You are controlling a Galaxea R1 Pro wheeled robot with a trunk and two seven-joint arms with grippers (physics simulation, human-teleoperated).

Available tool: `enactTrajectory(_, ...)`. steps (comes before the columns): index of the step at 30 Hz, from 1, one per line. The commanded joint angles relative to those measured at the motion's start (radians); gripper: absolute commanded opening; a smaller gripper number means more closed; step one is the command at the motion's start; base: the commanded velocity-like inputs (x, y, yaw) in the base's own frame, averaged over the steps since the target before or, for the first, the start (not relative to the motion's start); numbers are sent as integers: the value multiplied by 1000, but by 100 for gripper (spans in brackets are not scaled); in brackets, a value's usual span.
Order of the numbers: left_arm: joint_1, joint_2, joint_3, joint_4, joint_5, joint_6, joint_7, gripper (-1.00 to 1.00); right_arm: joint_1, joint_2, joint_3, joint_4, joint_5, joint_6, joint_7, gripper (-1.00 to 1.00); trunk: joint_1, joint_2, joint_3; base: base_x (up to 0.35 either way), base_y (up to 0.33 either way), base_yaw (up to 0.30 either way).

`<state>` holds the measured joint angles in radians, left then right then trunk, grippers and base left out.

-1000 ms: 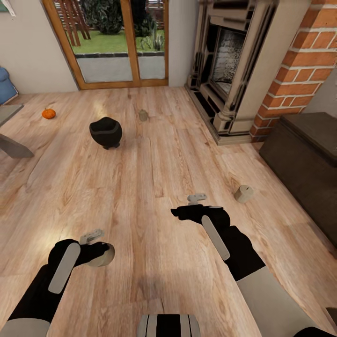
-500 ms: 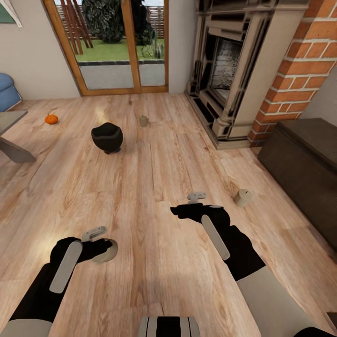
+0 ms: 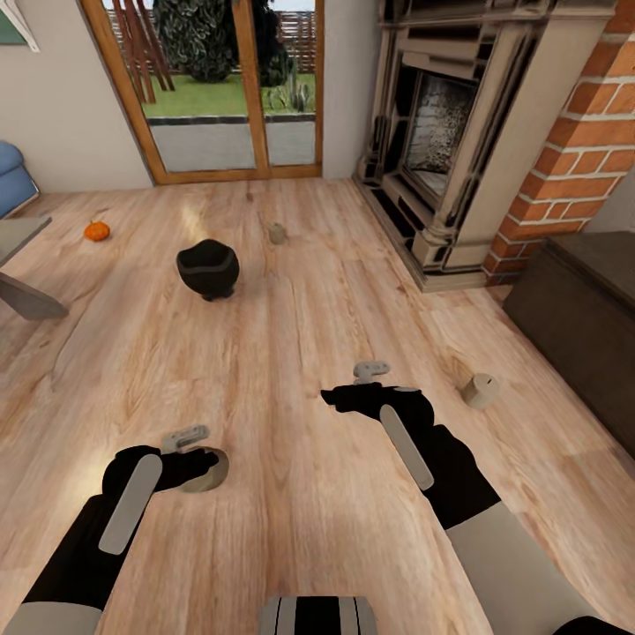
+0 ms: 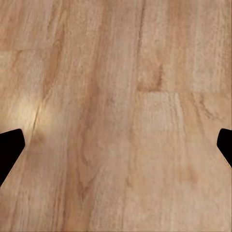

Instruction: Place each of the two pumpkins and all three candles from the living room inside a cabinet in the living room (use any cabinet), then make sure every cabinet is closed, and position the cauldron so it is next to a table in the living room.

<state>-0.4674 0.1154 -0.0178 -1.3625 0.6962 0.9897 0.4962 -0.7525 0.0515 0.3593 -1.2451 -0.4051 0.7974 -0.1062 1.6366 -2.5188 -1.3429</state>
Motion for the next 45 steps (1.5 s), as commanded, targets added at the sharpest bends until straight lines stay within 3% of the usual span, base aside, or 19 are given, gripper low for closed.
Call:
enactTrajectory(1,0,1,-2,-1,11,1,8,-100,-1,0,1,-1,-11,3,-10,100,0,0,0,293,166,-127)
enactTrajectory(13,0,0,-2,0,11,1,8,-100,-1,-1,3,-5,-11,1,-8,100,0,0,11,318,110,-182)
enactTrajectory(37,0,0,-2,0,13,2,7,-100,-1,-6,5,-28,-11,-27,-6,100,0,0,47,320,13,-4)
enactTrajectory(45,0,1,-1,-1,28,3,7,-100,-1,-6,5,-28,-11,-27,-4,100,0,0,60,57,0,0)
